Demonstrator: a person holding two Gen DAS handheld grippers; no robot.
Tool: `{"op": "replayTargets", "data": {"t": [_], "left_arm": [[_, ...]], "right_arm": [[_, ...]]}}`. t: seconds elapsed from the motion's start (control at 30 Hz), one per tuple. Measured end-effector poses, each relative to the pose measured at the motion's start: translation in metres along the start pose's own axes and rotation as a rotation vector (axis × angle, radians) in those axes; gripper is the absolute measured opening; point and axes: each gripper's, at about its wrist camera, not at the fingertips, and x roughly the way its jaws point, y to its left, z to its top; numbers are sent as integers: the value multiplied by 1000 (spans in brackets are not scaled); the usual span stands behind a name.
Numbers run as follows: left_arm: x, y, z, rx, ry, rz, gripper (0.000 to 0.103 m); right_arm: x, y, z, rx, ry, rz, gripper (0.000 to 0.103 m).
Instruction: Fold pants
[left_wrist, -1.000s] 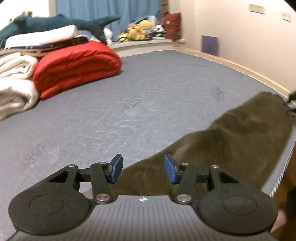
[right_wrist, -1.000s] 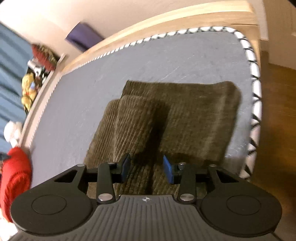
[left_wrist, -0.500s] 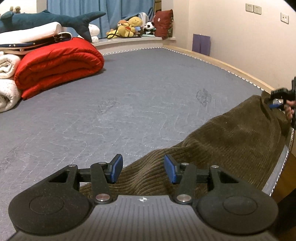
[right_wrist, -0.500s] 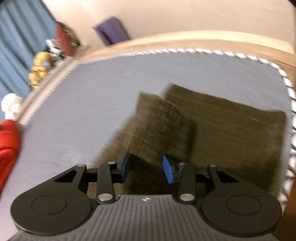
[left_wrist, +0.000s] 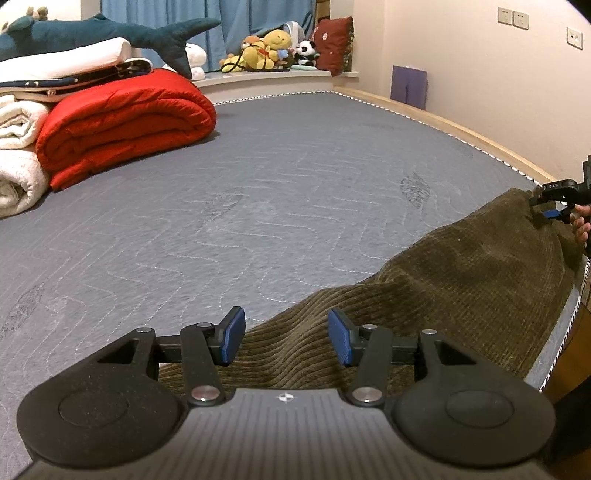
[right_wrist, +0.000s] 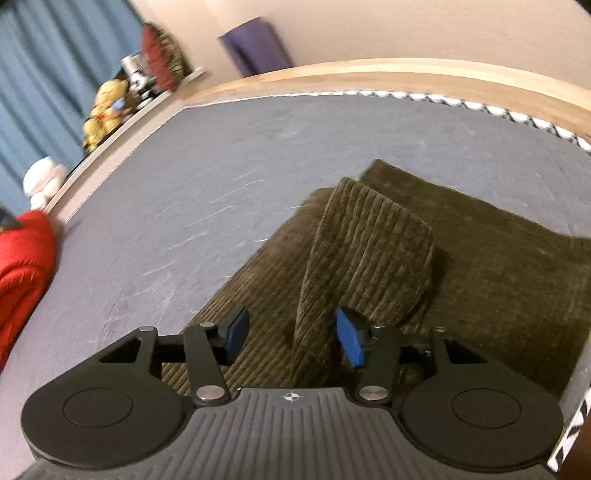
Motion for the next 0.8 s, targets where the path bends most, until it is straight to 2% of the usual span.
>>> {"op": "replayTargets", "data": {"t": [0.03,0.07,0.1,0.13,0.17,0.2,0.37,0.47,0.53,0.67,0.7,0.77,0.8], "left_arm": [[0,-1,0,4,-1,0,55],[-1,-2,-1,7,-3,1,55],[-1,-3,-1,9,-5,2,55],[-1,-3,-1,10,-6,3,55],[-2,-3,-1,9,-8,4,55],[-3,-2,-1,8,-9,5,55],[-9,3,-1,-7,-21,10,55],[-11,5,0,-11,-26,7,55],[-10,6,1,-16,-21,1,55],[-7,2,3,-6,-10,-5,55],[-6,1,3,-2,-8,-5,55],[-6,-2,4,3,-9,-6,55],[-6,-2,4,4,-10,-7,55]], "right_arm": [[-1,2,0,-8,4,6,53],[-3,2,2,-7,3,15,41],[-5,0,4,1,0,23,24],[-10,-2,5,11,-3,30,15],[-13,-4,7,22,-13,36,3],[-19,-7,9,36,-35,37,0],[-76,-26,29,163,-230,16,0],[-110,-47,37,223,-322,-76,0],[-114,-67,34,254,-294,-135,0],[-83,-95,28,316,-111,11,5],[-73,-94,27,284,-72,33,5],[-59,-86,24,204,-31,21,6],[-51,-82,23,172,-8,9,11]]}}
